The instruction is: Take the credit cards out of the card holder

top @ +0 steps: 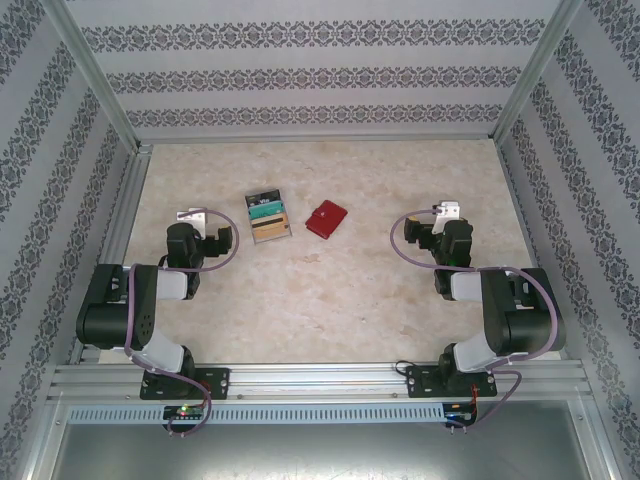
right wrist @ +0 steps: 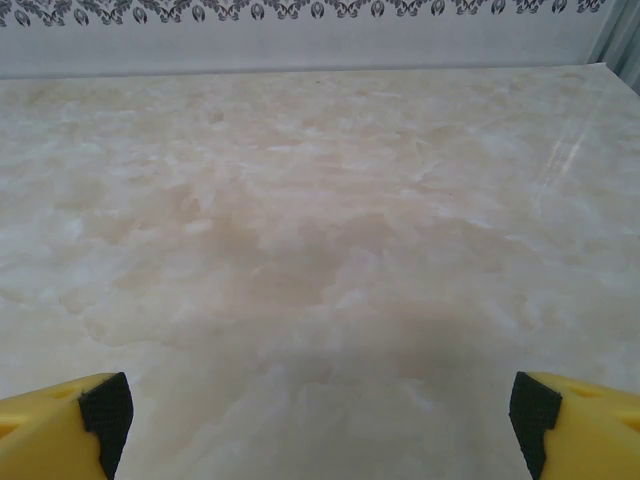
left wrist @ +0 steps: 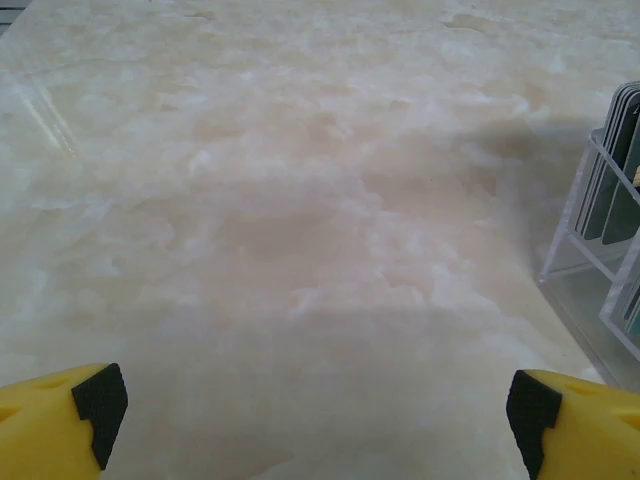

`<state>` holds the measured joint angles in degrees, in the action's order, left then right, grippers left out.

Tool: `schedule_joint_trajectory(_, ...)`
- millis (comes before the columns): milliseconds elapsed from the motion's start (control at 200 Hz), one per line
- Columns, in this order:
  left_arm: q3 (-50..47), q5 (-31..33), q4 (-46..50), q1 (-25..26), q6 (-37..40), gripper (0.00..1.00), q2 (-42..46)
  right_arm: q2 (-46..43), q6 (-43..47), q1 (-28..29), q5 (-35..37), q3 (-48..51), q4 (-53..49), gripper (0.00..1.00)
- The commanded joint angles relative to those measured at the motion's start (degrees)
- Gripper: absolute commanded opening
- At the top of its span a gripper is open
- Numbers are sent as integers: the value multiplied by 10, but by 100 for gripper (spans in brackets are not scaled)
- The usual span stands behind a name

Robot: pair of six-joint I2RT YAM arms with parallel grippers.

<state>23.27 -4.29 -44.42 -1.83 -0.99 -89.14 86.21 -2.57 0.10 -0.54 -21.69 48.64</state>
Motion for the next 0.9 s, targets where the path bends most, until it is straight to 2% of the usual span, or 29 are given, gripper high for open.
schedule_joint_trajectory(0, 9, -1, -22, 7, 9, 99, -3, -1, 7, -4, -10, -10, 9, 98)
schedule_joint_trajectory(699, 9, -4, -22, 7, 8, 99, -1, -2, 7, -4, -10, -10, 8, 98)
schedule_joint_trajectory(799, 28, 0, 20, 7, 7, 99, 15, -3, 8, -4, -10, -8, 12, 98)
schedule_joint_trajectory(894, 84, 26, 163, 7, -1, 99, 59, -29, 8, 0, 3, -18, -26, 98)
